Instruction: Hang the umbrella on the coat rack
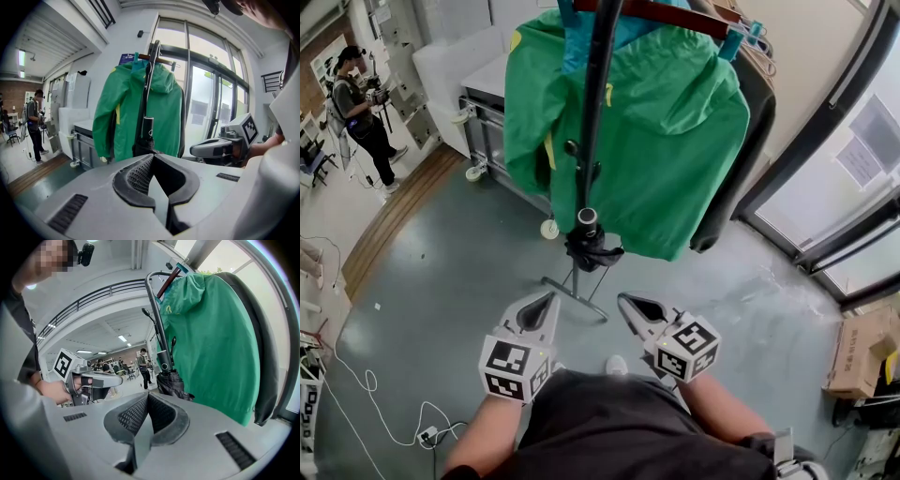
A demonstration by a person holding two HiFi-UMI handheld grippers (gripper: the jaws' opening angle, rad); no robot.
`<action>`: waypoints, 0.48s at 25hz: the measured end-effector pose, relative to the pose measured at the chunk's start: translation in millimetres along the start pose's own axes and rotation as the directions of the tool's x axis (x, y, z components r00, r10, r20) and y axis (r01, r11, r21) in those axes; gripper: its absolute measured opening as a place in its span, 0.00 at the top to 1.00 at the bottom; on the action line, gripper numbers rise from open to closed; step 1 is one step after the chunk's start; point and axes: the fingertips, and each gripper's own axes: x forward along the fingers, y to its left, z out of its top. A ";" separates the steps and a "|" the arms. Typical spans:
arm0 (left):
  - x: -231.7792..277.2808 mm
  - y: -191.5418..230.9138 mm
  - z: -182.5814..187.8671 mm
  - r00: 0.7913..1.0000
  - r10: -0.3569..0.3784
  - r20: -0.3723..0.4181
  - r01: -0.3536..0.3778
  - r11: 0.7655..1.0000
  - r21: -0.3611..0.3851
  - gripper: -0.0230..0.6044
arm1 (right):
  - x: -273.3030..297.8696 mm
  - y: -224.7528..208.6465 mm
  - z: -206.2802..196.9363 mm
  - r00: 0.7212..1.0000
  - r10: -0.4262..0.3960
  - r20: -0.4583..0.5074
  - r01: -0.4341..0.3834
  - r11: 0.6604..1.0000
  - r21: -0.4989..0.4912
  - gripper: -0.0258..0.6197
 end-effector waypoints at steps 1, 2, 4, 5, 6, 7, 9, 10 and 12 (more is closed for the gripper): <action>0.5 -0.3 0.1 1.000 -0.001 0.000 0.001 1.000 0.000 0.94 | 0.1 -0.6 -0.2 1.000 -0.001 0.000 0.001 1.000 0.002 0.95; 0.8 -0.4 0.0 1.000 -0.001 0.000 0.001 1.000 0.000 0.94 | 0.3 -0.9 -0.4 1.000 -0.001 0.000 0.001 1.000 0.003 0.95; 0.7 -0.1 -0.4 1.000 0.000 -0.001 0.000 1.000 -0.002 0.94 | 0.8 -0.8 -0.3 1.000 -0.001 0.001 0.001 1.000 0.003 0.95; 0.6 0.1 -0.7 1.000 0.001 -0.002 -0.001 1.000 -0.003 0.94 | 1.0 -0.7 -0.2 1.000 0.000 0.001 0.000 1.000 0.002 0.95; 0.7 0.1 -0.9 1.000 0.001 -0.002 -0.001 1.000 -0.003 0.94 | 1.1 -0.6 -0.2 1.000 0.000 0.002 0.000 1.000 0.002 0.94; 0.9 0.1 -1.1 1.000 0.001 -0.003 -0.001 1.000 -0.003 0.94 | 1.3 -0.7 -0.2 1.000 0.001 0.002 -0.001 1.000 0.001 0.95; 1.2 0.4 -1.4 1.000 0.001 -0.004 -0.001 1.000 -0.003 0.94 | 1.8 -0.9 -0.3 1.000 0.002 0.002 -0.002 1.000 0.000 0.95; 1.3 0.8 -1.3 1.000 0.002 -0.004 -0.002 1.000 -0.004 0.94 | 2.2 -0.8 -0.2 1.000 0.003 0.002 -0.003 1.000 -0.001 0.95; 1.4 1.9 -0.5 1.000 0.003 -0.002 -0.003 1.000 -0.004 0.94 | 2.9 -0.8 0.3 1.000 0.004 0.002 -0.004 1.000 -0.002 0.95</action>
